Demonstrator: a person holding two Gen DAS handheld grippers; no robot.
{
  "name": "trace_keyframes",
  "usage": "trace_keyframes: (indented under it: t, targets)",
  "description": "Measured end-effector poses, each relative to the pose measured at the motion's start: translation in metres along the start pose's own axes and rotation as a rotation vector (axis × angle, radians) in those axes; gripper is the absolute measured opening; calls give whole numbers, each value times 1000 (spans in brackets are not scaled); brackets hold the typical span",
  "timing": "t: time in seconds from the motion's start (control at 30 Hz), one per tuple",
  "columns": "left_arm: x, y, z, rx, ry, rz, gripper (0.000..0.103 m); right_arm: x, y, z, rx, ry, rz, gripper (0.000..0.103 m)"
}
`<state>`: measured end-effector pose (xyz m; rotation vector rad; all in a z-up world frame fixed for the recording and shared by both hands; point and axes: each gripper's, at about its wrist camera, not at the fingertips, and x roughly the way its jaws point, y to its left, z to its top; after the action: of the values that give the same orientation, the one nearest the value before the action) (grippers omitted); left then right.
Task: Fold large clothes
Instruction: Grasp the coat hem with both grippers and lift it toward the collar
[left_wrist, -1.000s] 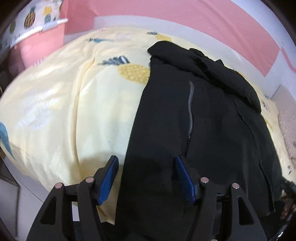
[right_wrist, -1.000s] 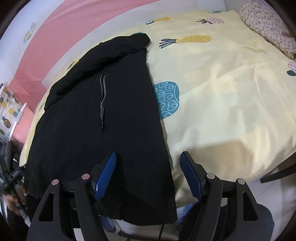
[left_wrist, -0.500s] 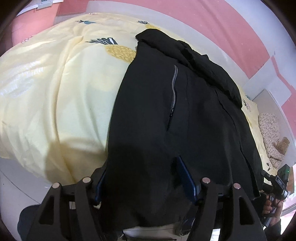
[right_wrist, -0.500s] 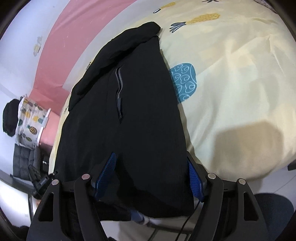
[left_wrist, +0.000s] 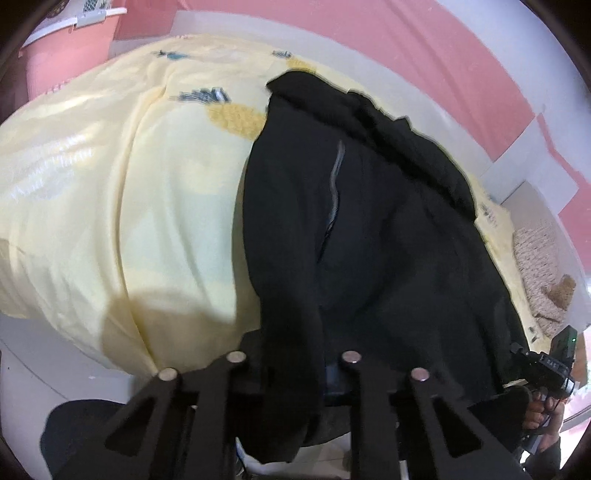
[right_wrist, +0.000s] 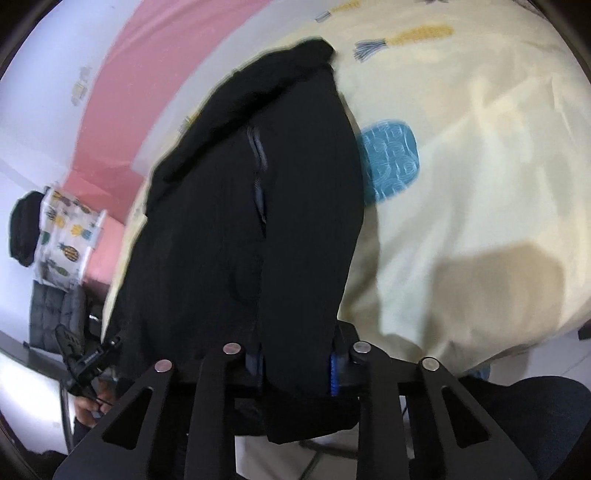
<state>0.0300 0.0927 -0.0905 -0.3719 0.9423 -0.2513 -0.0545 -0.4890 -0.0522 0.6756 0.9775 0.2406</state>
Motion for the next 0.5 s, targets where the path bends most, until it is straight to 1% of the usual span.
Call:
trace_keyframes:
  t: [0.1,0.17,0.27,0.43,0.5]
  targets:
    - [-24,5,9,-33,-71,-55,15,-22,2,6,17,-59,54,22]
    - [-40,8,15,-60,-118,-100,15,-34,9,9,-9,-84,69,21]
    - [-55,7,22,-52,-170,-116,14,-40,15,11,-28,-107,75,21]
    - [-59,5,29,-58,-194,-139,14,-39,16,14,-16,-122,90,21]
    - [-60,5,34,-63,-206,-152,14,-44,18,21,-16,-136,107,21]
